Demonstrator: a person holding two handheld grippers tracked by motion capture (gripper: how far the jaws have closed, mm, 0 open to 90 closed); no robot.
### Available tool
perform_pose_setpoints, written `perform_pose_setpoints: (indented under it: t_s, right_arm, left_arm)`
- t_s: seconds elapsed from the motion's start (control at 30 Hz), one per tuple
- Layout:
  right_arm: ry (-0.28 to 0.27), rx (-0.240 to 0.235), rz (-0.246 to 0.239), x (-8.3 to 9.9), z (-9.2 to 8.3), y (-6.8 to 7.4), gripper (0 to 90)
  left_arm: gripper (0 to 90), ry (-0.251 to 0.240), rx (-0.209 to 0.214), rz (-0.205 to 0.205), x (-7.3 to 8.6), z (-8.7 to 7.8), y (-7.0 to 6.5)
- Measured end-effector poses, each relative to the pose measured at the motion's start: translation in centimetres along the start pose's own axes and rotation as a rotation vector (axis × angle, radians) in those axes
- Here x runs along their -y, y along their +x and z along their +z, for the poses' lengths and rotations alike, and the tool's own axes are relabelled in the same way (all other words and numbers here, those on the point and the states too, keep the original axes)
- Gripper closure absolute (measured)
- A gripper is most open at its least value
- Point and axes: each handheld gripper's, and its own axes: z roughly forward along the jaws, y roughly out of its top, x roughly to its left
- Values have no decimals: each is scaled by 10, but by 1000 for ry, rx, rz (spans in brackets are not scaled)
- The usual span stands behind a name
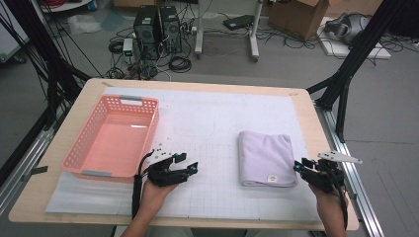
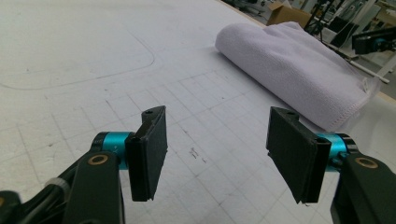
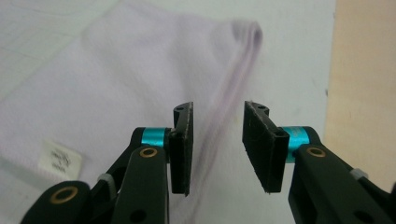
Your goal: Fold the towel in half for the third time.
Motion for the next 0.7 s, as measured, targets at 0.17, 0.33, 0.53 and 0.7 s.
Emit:
perform_pose_setpoints:
  t_s: [0.17,0.33,0.53,0.7]
  right_arm:
    - [-5,-49,-83,-18,32,9,645]
    - [48,-18,-100,-22,64,8,683]
    - [100,34,-56,-12,61,-3,697]
    - [54,4,-105,-35,63,16,662]
  left_arm:
    - [386,-1,3,-1,0,0,-1]
    - [386,-1,5,-2,0,1,-1]
    - [385,1,-5,6,1,-1,0]
    - [385,-4,-5,3,0,-2,0]
